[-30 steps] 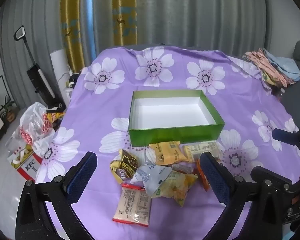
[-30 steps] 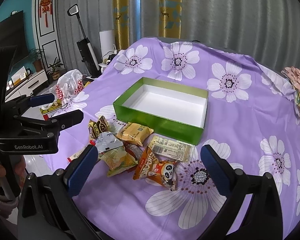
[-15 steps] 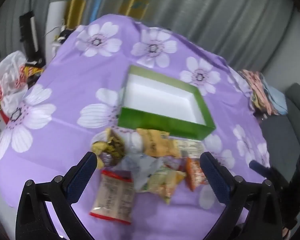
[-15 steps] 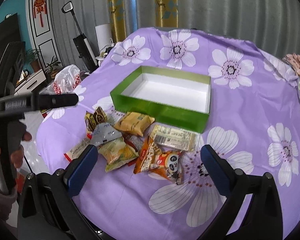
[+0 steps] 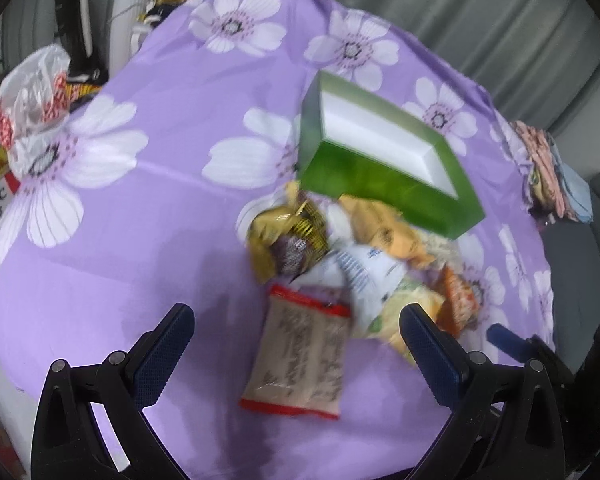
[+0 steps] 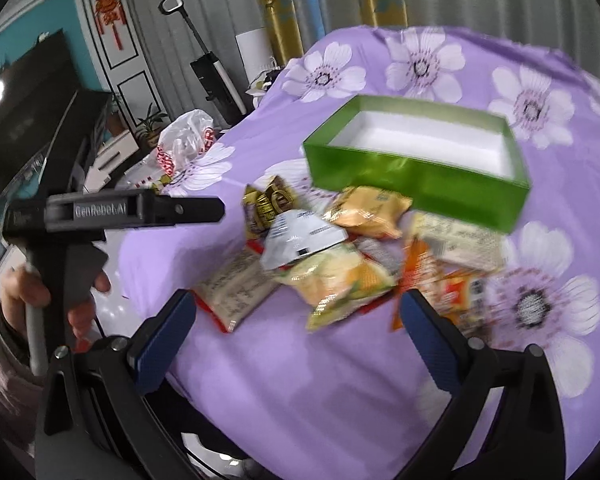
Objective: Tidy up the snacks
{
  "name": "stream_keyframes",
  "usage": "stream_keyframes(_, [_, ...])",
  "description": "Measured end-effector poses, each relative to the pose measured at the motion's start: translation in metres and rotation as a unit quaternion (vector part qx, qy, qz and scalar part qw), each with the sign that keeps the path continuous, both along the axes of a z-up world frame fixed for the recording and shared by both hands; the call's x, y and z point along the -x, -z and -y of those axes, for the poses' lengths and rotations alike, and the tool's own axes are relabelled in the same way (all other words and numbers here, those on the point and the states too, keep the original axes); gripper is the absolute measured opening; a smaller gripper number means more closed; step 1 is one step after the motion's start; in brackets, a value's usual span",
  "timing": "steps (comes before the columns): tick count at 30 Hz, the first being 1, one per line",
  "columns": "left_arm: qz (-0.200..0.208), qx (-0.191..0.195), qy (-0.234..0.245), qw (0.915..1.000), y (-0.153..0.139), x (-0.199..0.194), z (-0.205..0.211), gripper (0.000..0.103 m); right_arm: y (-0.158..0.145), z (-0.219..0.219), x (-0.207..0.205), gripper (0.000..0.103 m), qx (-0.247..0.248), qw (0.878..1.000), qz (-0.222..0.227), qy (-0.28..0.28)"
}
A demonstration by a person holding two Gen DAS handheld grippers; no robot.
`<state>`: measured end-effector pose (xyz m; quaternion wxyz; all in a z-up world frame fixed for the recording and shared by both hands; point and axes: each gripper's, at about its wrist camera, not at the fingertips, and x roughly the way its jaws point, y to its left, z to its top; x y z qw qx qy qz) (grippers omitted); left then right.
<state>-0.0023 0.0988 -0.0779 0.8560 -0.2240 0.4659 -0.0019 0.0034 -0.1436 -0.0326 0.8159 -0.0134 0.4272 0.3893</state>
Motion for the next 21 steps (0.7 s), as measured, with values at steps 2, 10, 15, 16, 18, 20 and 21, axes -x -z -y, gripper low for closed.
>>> stream_keyframes(2, [-0.006, 0.01, 0.003, 0.9999, 0.006, 0.004, -0.004, 0.102, 0.006, -0.011, 0.0, 0.094, -0.034, 0.999, -0.026, 0.001])
stream_keyframes(10, [-0.016, 0.041, 0.022, 0.9988, 0.022, 0.013, -0.01, 0.091, 0.037, -0.049, 0.009, 0.074, -0.036, 0.996, -0.082, -0.028])
stream_keyframes(15, [-0.014, 0.059, 0.045, 0.9971, 0.029, 0.011, -0.003, 0.071, 0.054, -0.061, 0.006, 0.067, -0.019, 0.995, -0.1, -0.022])
stream_keyframes(16, [-0.015, 0.058, 0.05, 0.9969, 0.031, 0.011, -0.001, 0.07, 0.057, -0.062, 0.005, 0.066, -0.017, 0.995, -0.101, -0.021])
stream_keyframes(18, [-0.016, 0.058, 0.057, 0.9966, 0.034, 0.01, 0.002, 0.068, 0.062, -0.066, 0.004, 0.065, -0.016, 0.994, -0.106, -0.024])
stream_keyframes(20, [-0.018, 0.067, 0.064, 0.9955, 0.038, 0.009, 0.004, 0.055, 0.068, -0.067, 0.002, 0.062, -0.01, 0.994, -0.108, -0.025])
stream_keyframes(21, [-0.02, 0.068, 0.066, 0.9953, 0.04, 0.008, 0.004, 0.051, 0.069, -0.068, 0.001, 0.062, -0.009, 0.994, -0.106, -0.026])
